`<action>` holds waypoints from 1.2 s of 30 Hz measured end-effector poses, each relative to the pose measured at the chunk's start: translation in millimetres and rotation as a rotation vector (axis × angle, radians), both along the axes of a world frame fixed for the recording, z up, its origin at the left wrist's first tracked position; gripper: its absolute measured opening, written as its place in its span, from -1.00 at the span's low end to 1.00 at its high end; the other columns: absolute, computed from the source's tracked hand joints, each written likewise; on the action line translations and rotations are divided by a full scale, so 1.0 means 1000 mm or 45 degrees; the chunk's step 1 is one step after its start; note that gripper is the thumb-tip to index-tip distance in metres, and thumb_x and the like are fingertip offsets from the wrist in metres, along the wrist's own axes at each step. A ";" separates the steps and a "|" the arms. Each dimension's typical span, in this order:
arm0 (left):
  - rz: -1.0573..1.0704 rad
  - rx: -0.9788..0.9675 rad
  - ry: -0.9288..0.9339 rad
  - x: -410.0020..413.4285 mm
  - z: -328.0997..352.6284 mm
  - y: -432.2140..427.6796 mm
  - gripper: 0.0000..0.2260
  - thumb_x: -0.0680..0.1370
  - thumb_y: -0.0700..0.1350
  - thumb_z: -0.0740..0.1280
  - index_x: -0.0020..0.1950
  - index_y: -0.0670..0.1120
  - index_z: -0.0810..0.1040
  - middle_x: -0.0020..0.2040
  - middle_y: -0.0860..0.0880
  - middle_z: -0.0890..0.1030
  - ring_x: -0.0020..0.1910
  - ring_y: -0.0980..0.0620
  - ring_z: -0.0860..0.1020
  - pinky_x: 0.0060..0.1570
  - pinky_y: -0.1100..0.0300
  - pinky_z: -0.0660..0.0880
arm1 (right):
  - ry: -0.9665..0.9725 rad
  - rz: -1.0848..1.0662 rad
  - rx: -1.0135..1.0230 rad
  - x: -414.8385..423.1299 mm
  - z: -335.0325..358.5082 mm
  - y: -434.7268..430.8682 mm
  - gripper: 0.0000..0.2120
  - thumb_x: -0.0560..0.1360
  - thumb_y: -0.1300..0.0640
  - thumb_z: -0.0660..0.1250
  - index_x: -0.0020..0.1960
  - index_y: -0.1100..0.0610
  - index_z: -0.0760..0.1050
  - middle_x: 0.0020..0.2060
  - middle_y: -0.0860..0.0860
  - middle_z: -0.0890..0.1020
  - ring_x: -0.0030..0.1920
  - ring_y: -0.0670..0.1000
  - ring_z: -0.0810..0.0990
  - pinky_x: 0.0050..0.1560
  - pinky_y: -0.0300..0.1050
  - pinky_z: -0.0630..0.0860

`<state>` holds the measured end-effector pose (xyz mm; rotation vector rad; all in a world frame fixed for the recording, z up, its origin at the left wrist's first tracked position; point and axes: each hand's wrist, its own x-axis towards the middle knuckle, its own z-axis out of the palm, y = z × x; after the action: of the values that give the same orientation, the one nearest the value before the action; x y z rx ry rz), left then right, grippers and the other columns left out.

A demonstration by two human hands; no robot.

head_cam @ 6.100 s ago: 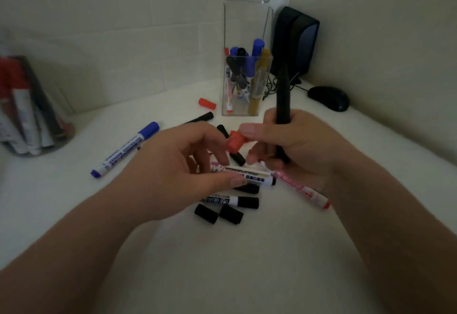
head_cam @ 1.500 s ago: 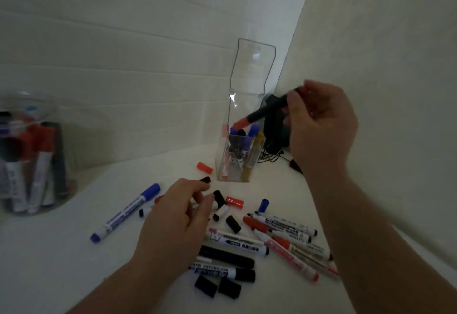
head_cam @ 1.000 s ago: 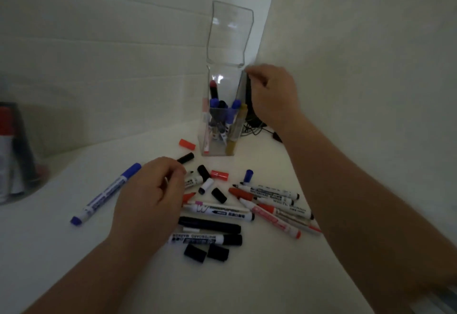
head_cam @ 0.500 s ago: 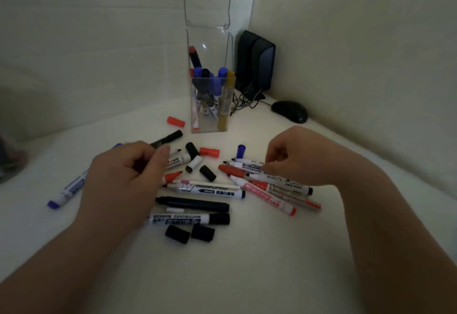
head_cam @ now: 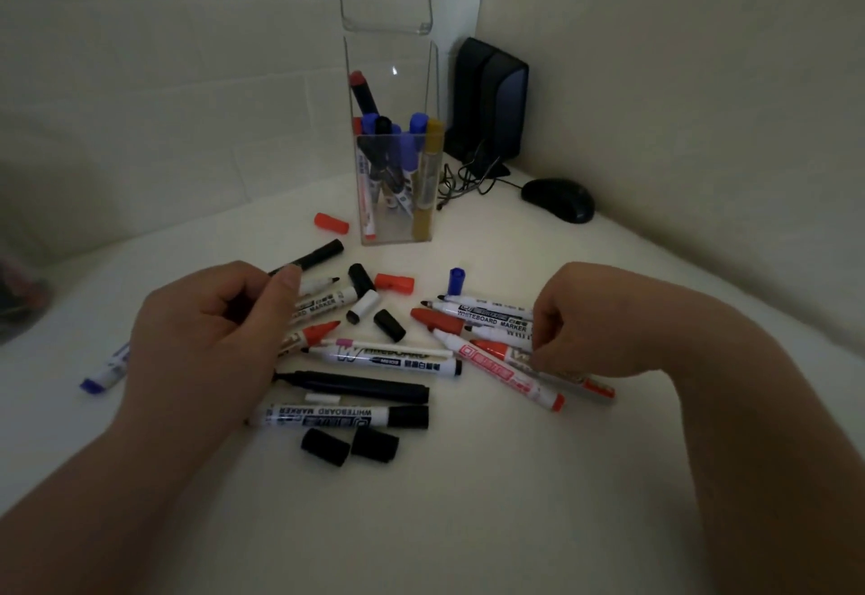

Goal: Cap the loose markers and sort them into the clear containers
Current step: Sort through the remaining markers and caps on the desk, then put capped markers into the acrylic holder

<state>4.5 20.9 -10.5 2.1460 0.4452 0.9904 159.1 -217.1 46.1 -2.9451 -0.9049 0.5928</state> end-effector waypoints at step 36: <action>-0.274 0.324 0.810 -0.015 0.019 0.082 -0.87 0.46 0.01 0.50 -0.18 0.19 0.58 -0.30 0.32 0.54 -0.25 0.49 0.44 -0.35 0.47 0.30 | -0.257 0.153 0.542 -0.018 -0.030 0.062 -0.97 0.52 -0.06 0.42 -0.07 -0.13 0.59 -0.31 -0.26 0.47 -0.31 -0.25 0.42 -0.36 -0.42 0.24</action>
<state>-10.3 103.4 8.0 2.6604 0.3827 0.2323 141.5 -155.0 16.2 -2.6073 -1.0742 0.0825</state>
